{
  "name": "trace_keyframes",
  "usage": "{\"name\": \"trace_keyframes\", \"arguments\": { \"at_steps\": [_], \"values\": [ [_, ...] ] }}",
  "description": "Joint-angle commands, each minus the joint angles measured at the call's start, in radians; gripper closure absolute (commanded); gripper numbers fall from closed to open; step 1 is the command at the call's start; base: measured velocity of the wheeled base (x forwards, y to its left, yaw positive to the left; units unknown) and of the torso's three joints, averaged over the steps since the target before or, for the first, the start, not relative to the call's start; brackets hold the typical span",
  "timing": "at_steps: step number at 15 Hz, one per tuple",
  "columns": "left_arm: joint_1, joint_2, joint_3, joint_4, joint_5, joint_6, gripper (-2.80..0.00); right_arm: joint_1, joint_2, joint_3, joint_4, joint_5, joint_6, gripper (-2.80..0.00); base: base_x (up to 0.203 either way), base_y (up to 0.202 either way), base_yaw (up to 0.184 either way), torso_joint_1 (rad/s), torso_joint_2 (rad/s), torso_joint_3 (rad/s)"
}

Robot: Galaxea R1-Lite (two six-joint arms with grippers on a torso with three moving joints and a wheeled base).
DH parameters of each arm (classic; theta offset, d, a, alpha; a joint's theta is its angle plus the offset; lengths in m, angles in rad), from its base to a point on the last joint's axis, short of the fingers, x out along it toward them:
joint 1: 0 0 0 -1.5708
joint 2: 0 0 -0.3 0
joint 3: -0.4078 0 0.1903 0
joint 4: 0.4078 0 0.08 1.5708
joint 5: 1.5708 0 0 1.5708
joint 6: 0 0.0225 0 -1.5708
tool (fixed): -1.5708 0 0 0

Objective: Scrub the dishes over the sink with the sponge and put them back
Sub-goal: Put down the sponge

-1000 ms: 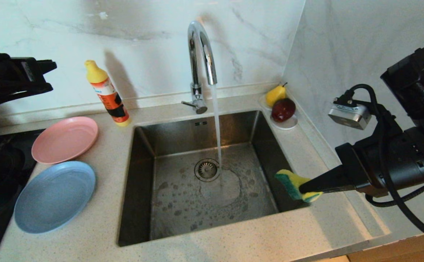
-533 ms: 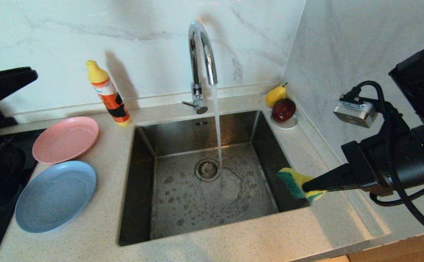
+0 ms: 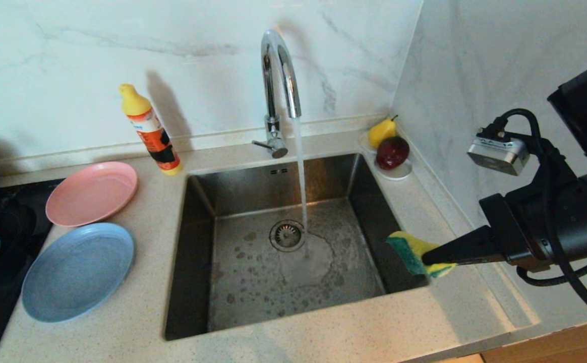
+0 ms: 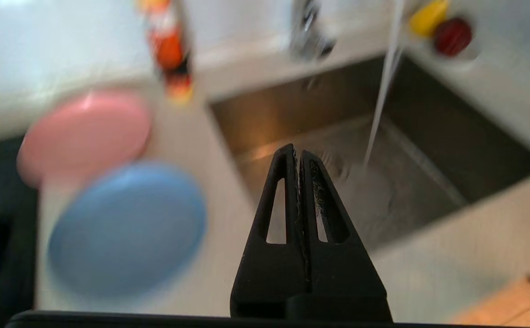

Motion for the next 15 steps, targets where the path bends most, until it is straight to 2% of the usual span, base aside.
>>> {"name": "trace_keyframes", "arguments": {
  "at_steps": [1,3,5,6,9,11,15],
  "values": [
    [0.011,-0.277,0.075,0.190,0.037,-0.003,0.00,0.001,-0.005,-0.002,0.003,0.003,0.002,0.00,0.000,0.000,0.000,0.000,0.00,0.000],
    [0.019,-0.409,0.164,0.299,0.066,0.004,0.00,0.003,-0.016,-0.003,0.003,0.003,0.002,0.00,0.000,0.000,0.000,0.000,0.00,0.000],
    [0.023,-0.434,0.245,0.334,0.173,0.008,0.00,0.005,-0.030,0.002,0.007,0.003,0.002,0.00,0.000,0.000,0.000,0.000,0.00,0.000],
    [0.024,-0.433,0.280,0.332,0.205,0.004,0.00,0.005,-0.035,0.012,0.006,0.002,0.002,0.00,0.000,0.000,0.000,0.000,0.00,0.000],
    [0.024,-0.432,0.296,0.333,0.209,-0.006,0.00,0.004,-0.042,0.049,0.001,-0.002,-0.002,0.00,0.000,0.000,0.000,0.000,0.00,0.000],
    [0.024,-0.432,0.298,0.332,0.200,0.015,0.00,0.006,-0.046,0.042,0.001,-0.003,-0.006,0.00,0.000,0.000,0.000,0.000,0.00,0.000],
    [0.024,-0.433,0.298,0.328,0.202,-0.020,0.00,0.047,-0.050,0.040,0.004,-0.144,-0.040,0.00,0.000,0.000,0.000,0.000,0.00,0.000]
  ]
}}
